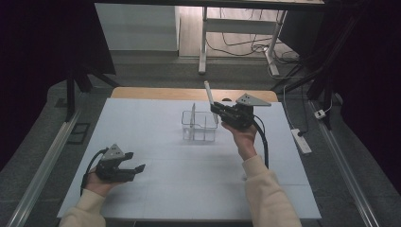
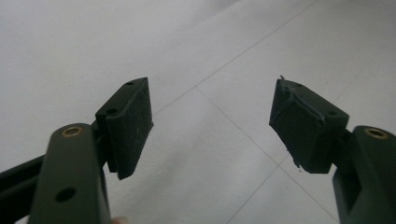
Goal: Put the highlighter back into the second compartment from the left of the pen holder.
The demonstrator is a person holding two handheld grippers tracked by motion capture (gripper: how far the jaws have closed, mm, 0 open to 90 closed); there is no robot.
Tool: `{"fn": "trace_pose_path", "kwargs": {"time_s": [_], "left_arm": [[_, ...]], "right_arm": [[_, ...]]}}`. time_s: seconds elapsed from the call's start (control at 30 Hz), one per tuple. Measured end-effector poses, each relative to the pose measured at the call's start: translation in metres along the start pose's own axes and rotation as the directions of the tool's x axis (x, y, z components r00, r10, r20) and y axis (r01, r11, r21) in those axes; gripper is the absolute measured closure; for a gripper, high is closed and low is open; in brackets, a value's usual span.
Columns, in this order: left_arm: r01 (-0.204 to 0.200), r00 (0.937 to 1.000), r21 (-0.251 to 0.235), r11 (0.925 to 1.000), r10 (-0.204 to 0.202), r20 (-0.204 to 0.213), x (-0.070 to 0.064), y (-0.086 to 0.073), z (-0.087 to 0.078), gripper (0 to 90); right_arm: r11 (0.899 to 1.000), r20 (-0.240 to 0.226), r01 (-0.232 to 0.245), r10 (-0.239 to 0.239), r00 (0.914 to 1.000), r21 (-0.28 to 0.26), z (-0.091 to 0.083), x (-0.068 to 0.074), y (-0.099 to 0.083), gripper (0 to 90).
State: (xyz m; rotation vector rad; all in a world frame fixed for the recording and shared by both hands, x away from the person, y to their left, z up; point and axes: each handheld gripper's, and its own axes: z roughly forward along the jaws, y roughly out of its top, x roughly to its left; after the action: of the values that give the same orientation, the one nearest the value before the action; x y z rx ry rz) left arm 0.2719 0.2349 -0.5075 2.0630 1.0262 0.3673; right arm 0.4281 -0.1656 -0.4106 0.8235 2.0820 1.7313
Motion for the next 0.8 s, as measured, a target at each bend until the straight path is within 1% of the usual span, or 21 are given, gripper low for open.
{"fn": "trace_pose_path", "kwargs": {"time_s": [0.23, 0.47, 0.57, 0.67, 0.8], "left_arm": [[-0.002, 1.0000, 0.001, 1.0000, 0.002, 0.001, 0.000, 0.000, 0.000, 29.8], [0.003, 1.0000, -0.001, 1.0000, -0.003, 0.000, 0.000, 0.000, 0.000, 29.3], [0.000, 1.0000, 0.002, 1.0000, 0.000, 0.002, 0.000, 0.000, 0.000, 29.3], [-0.001, 1.0000, 0.001, 1.0000, 0.001, 0.002, 0.000, 0.000, 0.000, 29.3], [-0.003, 1.0000, 0.002, 1.0000, 0.003, 0.002, 0.000, 0.000, 0.000, 29.3]], "right_arm": [[1.000, -0.011, 0.002, -0.002, 0.9999, -0.004, 0.007, 0.001, 0.001, 78.1], [1.000, -0.012, 0.005, -0.005, 0.9999, -0.001, 0.017, 0.003, 0.001, 78.1], [1.000, -0.013, 0.002, -0.002, 0.9999, -0.005, 0.022, 0.002, -0.002, 78.1], [1.000, -0.026, 0.001, -0.001, 0.9997, -0.014, 0.026, 0.000, -0.005, 78.1], [1.000, -0.018, -0.010, 0.010, 0.9998, -0.012, 0.033, -0.002, -0.009, 78.1]]}}
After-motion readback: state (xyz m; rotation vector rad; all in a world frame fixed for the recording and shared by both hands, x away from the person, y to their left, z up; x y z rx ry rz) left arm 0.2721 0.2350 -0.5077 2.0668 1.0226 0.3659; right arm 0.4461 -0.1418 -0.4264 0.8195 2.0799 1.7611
